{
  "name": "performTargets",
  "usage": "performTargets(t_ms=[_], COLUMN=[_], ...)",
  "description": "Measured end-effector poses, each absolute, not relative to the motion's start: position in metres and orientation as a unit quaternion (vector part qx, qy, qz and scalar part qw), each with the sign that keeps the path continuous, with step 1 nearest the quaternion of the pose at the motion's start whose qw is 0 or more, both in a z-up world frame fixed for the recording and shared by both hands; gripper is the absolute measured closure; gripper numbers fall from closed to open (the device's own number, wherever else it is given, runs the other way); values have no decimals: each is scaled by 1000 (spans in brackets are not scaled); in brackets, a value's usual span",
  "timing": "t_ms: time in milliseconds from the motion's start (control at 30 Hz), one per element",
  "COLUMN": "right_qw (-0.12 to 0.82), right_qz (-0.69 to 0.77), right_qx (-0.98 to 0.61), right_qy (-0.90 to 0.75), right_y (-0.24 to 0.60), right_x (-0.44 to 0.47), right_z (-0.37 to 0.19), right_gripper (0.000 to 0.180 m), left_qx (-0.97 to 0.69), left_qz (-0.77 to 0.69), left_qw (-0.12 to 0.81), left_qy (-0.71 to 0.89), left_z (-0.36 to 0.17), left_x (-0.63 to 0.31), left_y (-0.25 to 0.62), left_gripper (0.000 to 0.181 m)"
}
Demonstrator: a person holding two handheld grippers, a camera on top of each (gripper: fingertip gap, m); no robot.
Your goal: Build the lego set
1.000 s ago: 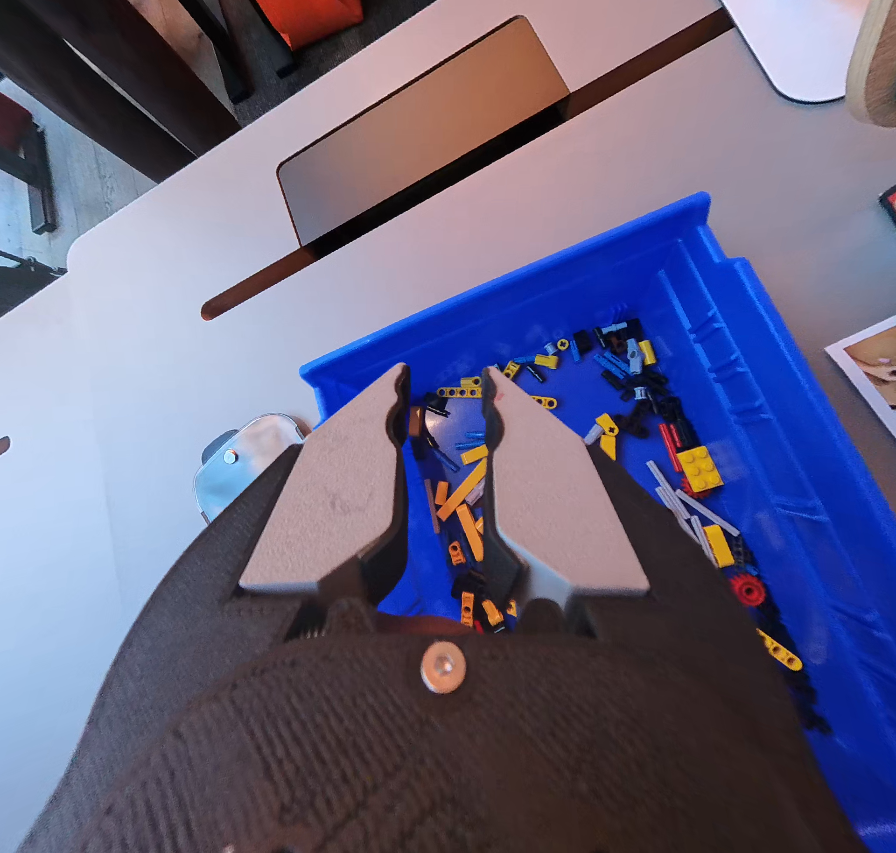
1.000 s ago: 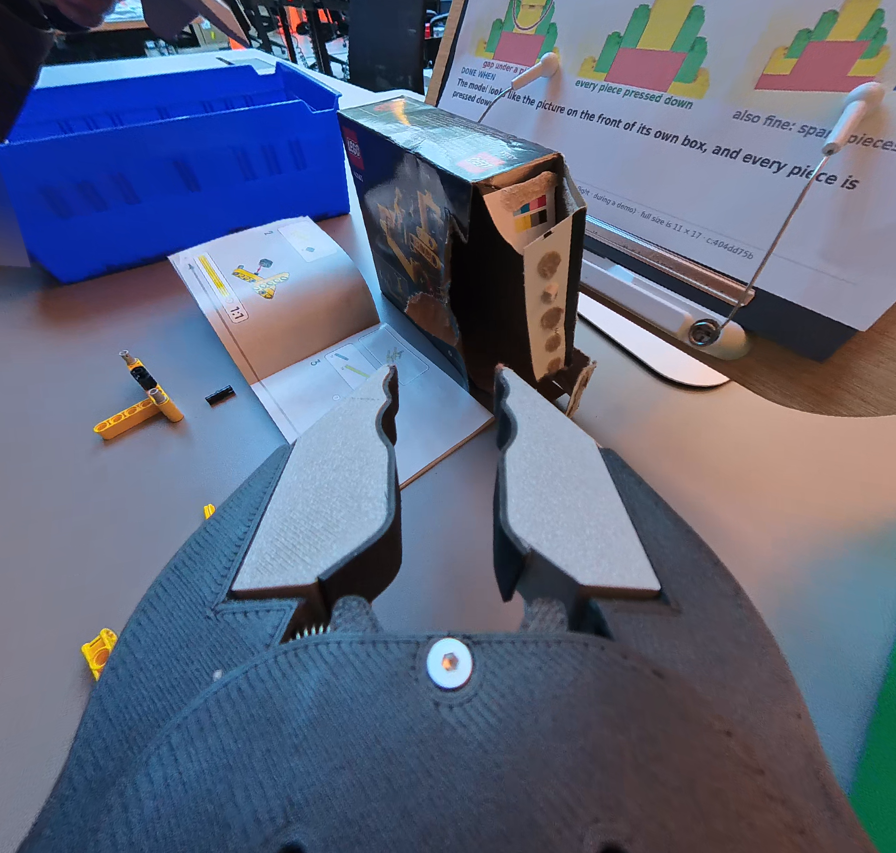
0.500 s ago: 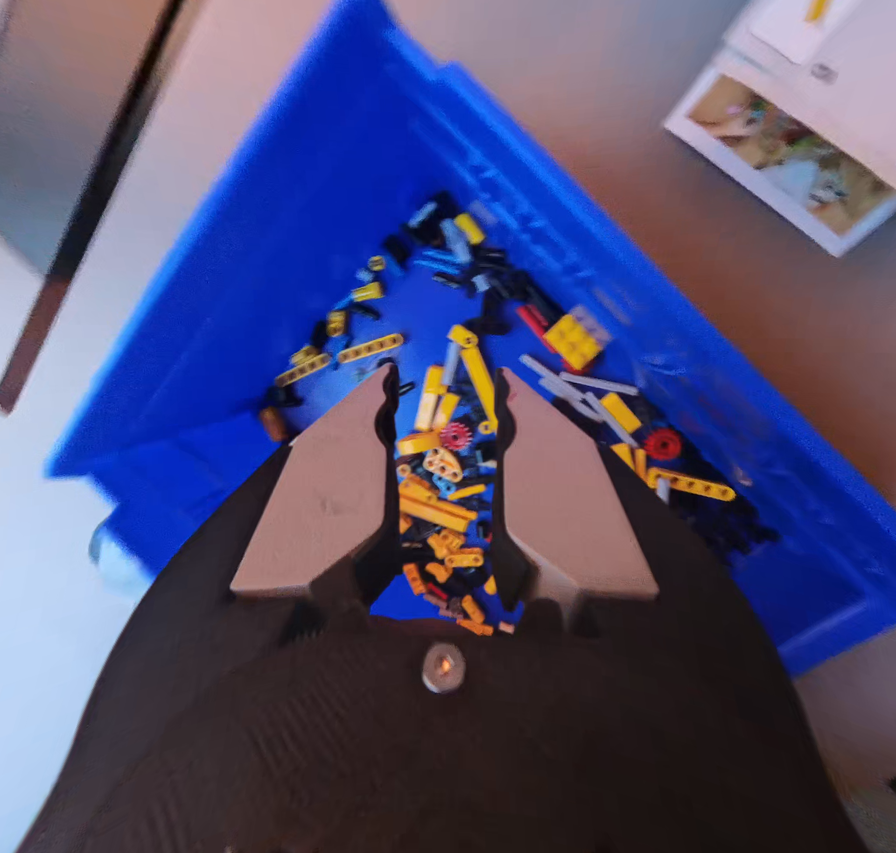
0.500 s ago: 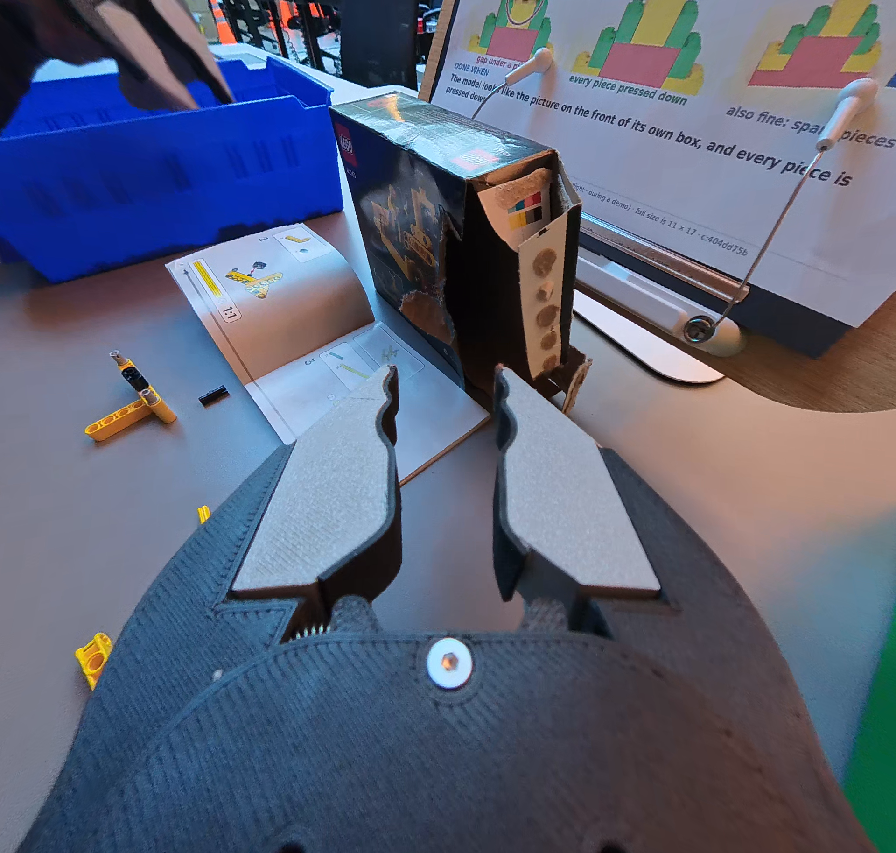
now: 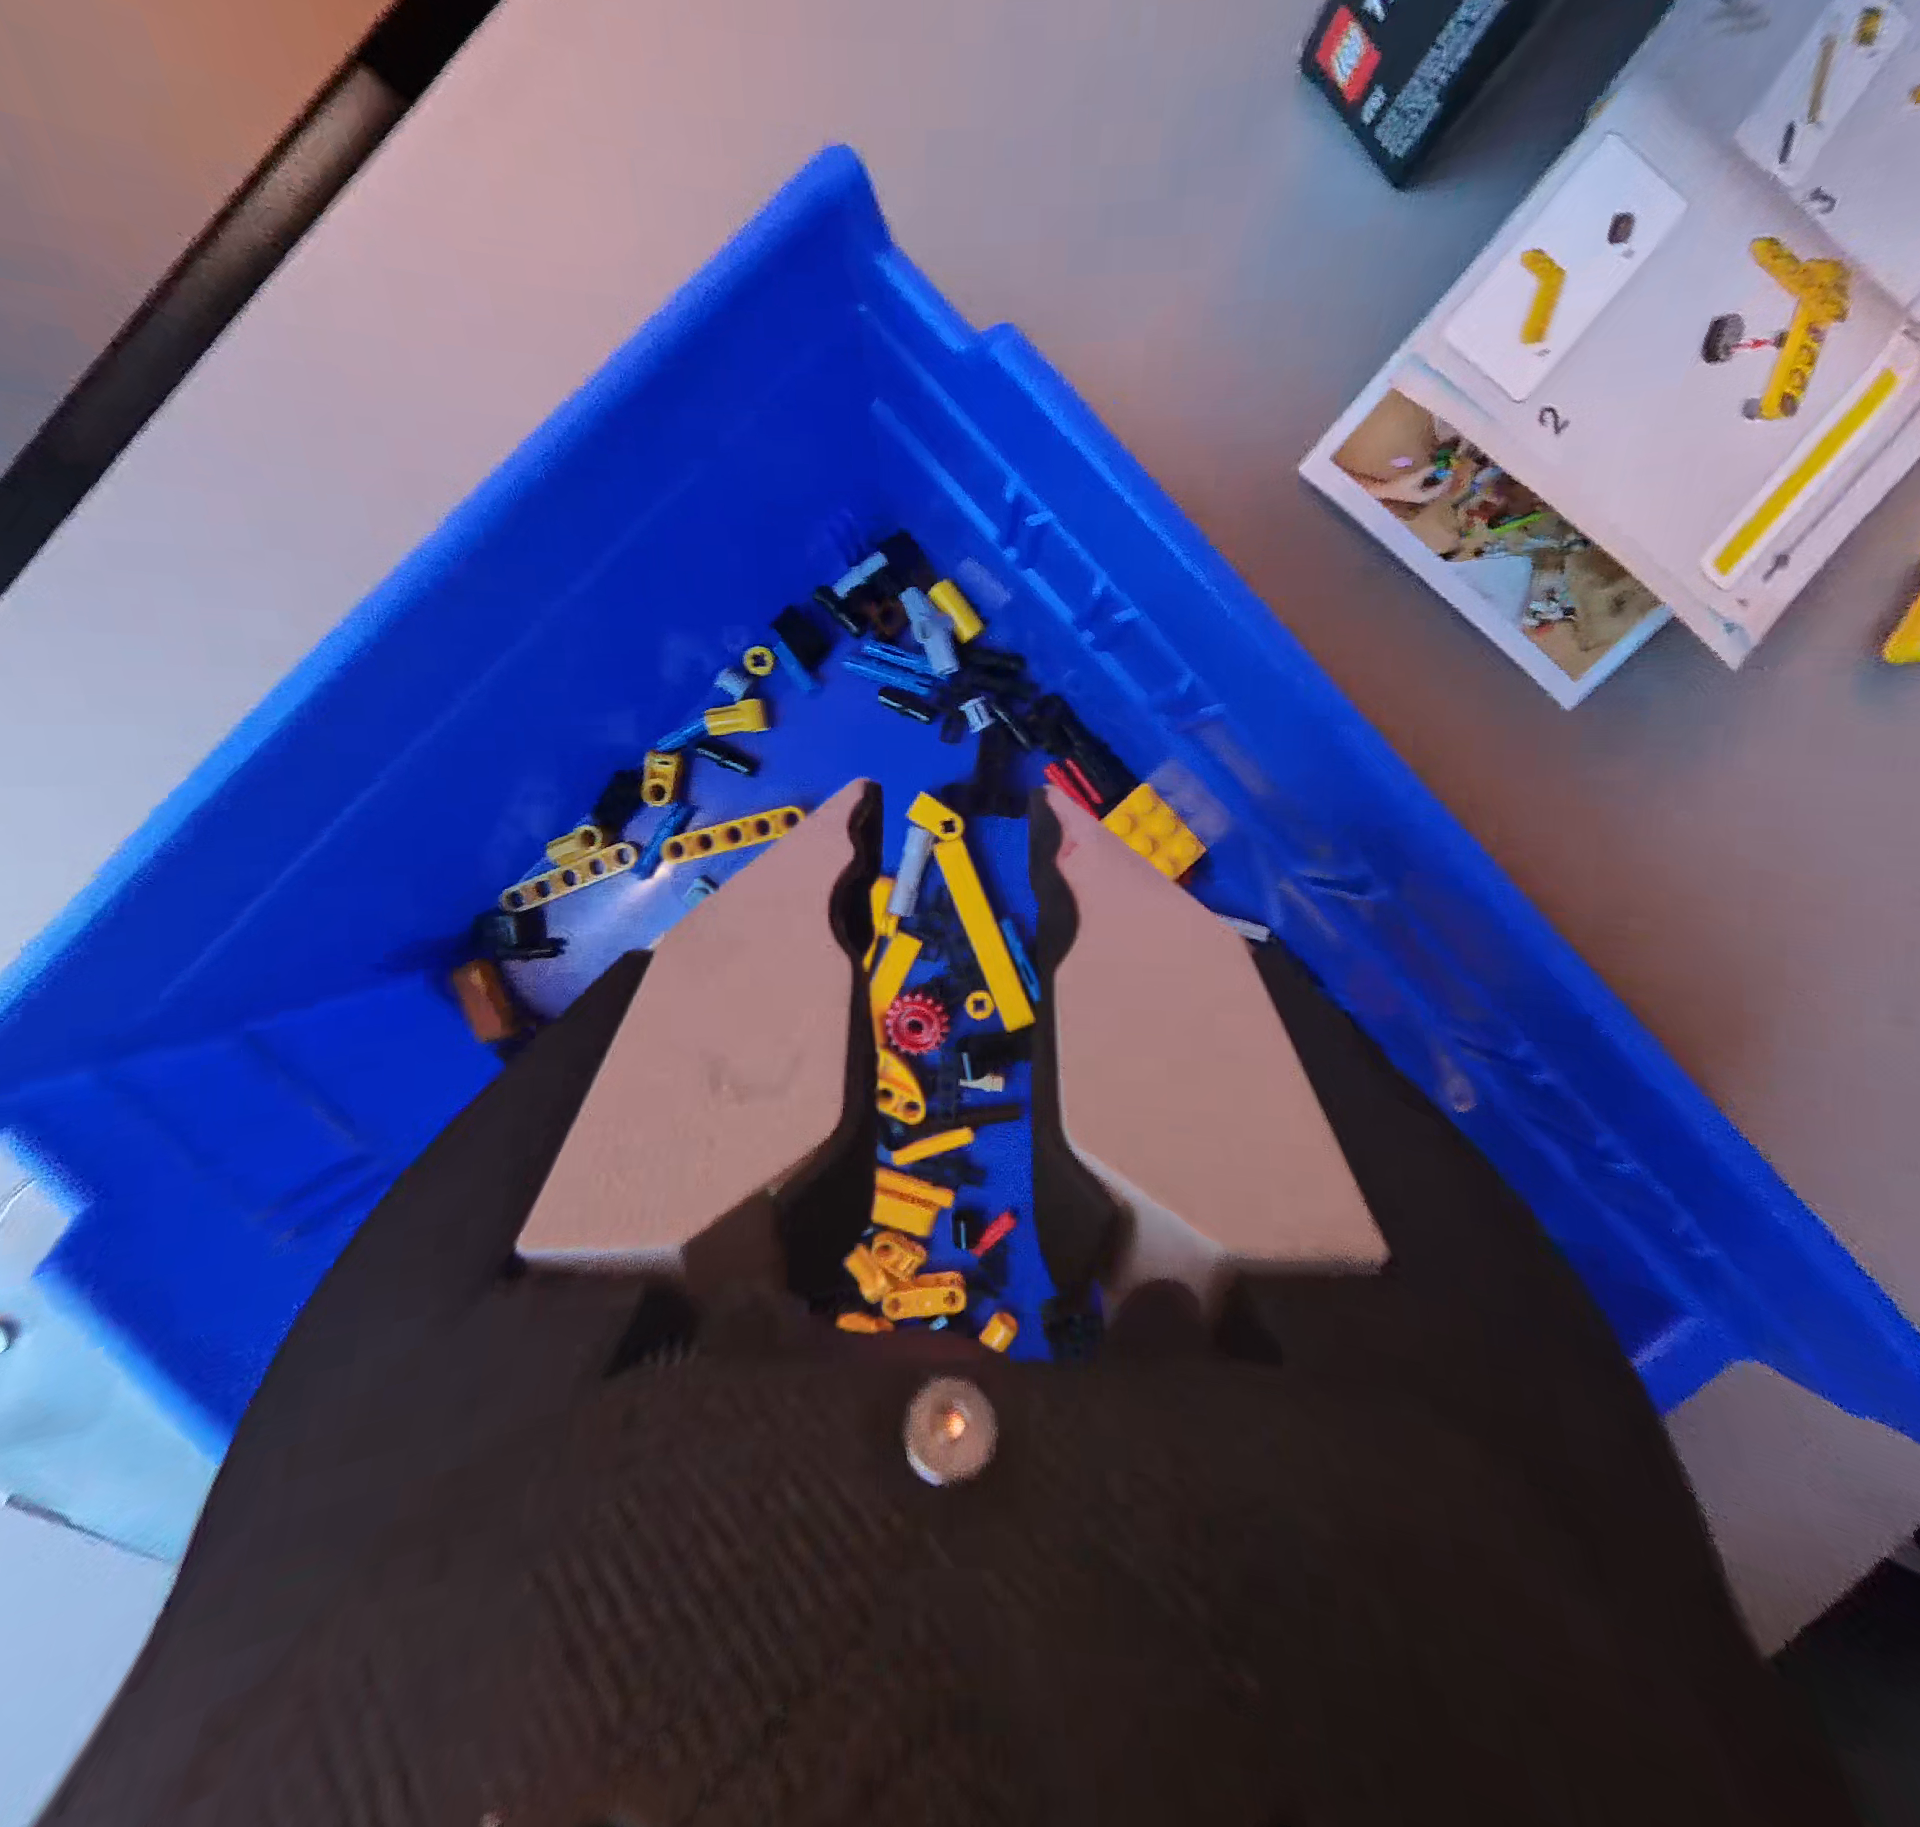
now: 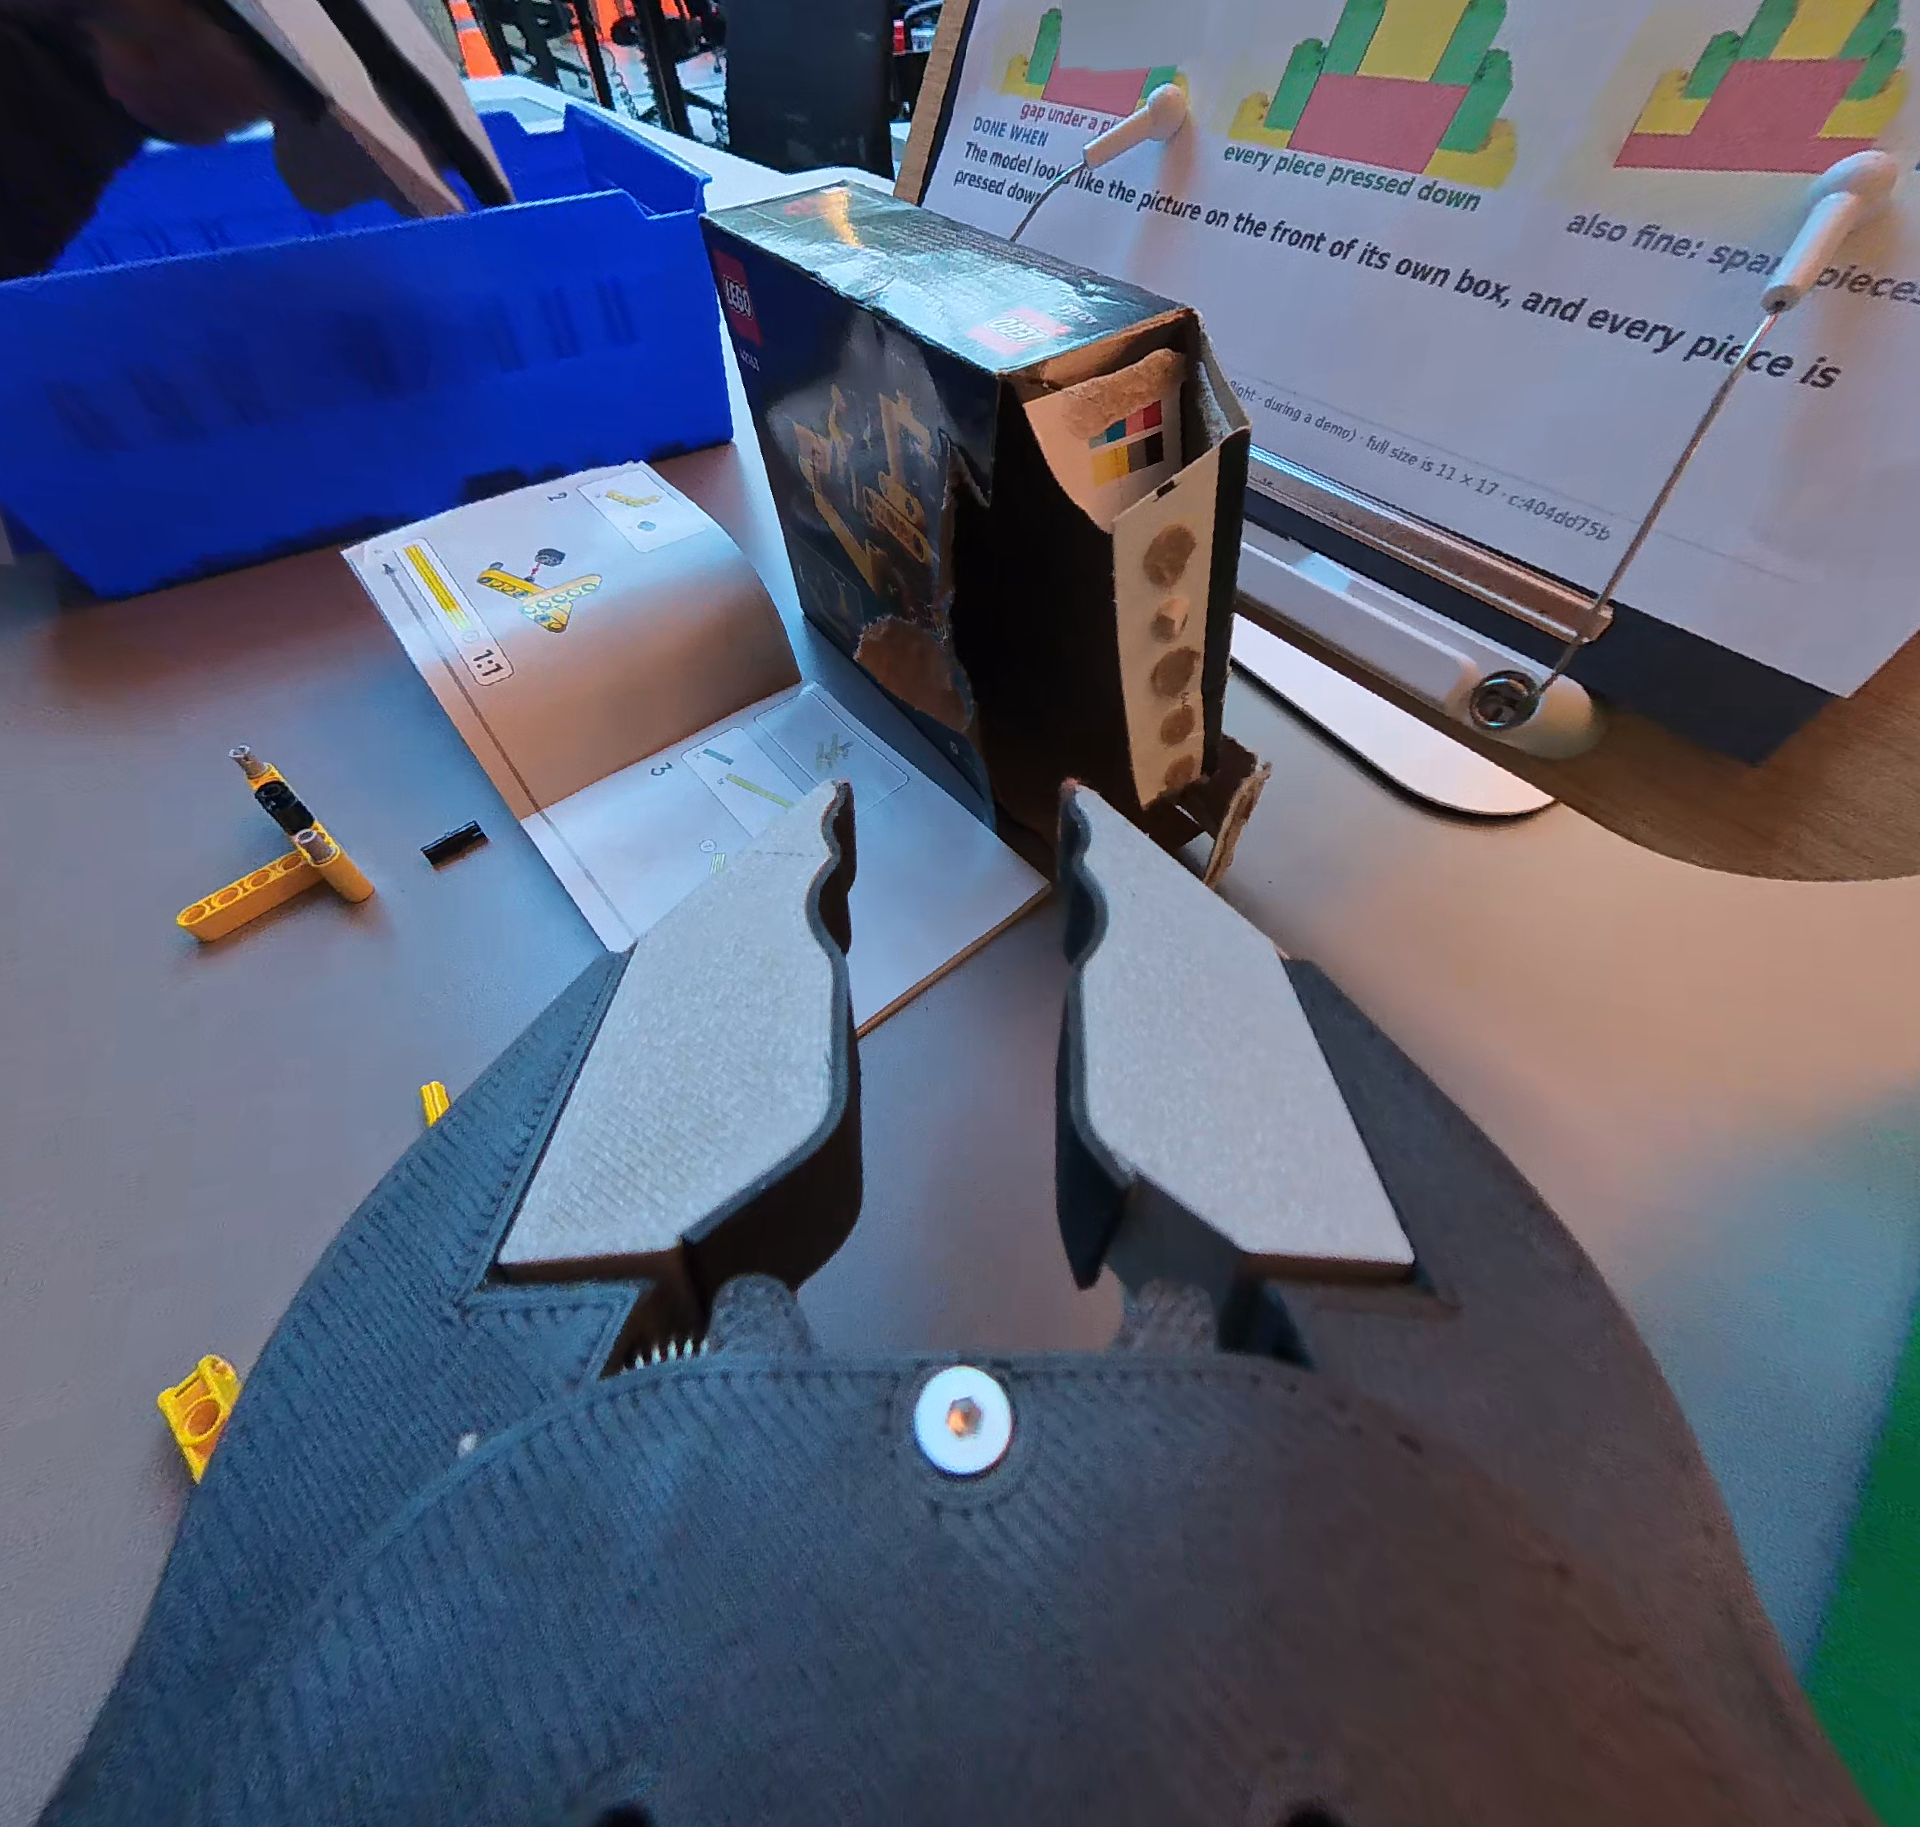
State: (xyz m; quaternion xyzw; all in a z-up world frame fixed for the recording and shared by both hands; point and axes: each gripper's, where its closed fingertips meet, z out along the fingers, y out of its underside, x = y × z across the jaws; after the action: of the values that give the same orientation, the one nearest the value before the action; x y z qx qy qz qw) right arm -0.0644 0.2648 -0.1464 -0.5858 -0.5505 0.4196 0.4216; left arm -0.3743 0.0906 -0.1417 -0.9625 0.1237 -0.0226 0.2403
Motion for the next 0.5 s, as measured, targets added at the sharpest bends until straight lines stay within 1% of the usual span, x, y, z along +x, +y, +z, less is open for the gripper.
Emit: performTargets(t_ms=[133,233,267,367,400,467,500], right_qw=[422,422,422,421,421,422,422], right_qz=[418,419,419,419,419,418,418], right_qx=[-586,-586,-585,-586,-586,-586,-586], right_qy=[-551,-551,-551,-551,-551,-551,-551], right_y=[265,265,265,265,265,265,265], right_x=[-64,-64,-64,-64,-64,-64,-64], right_z=[-147,-146,-146,-147,-147,-147,-147], right_gripper=[144,144,144,144,144,144,144], left_qx=[-969,-970,-971,-973,-973,-977,-979], left_qz=[-15,-37,-38,-12,-13,5,28], left_qw=[208,181,171,141,141,139,124], left_qy=[135,156,164,181,180,164,162], left_z=[-161,-177,-183,-201,-204,-204,-206], left_x=[-368,-350,-345,-343,-343,-354,-365], left_y=[91,90,88,87,88,89,84], left_gripper=[155,151,154,180,181,171,172])
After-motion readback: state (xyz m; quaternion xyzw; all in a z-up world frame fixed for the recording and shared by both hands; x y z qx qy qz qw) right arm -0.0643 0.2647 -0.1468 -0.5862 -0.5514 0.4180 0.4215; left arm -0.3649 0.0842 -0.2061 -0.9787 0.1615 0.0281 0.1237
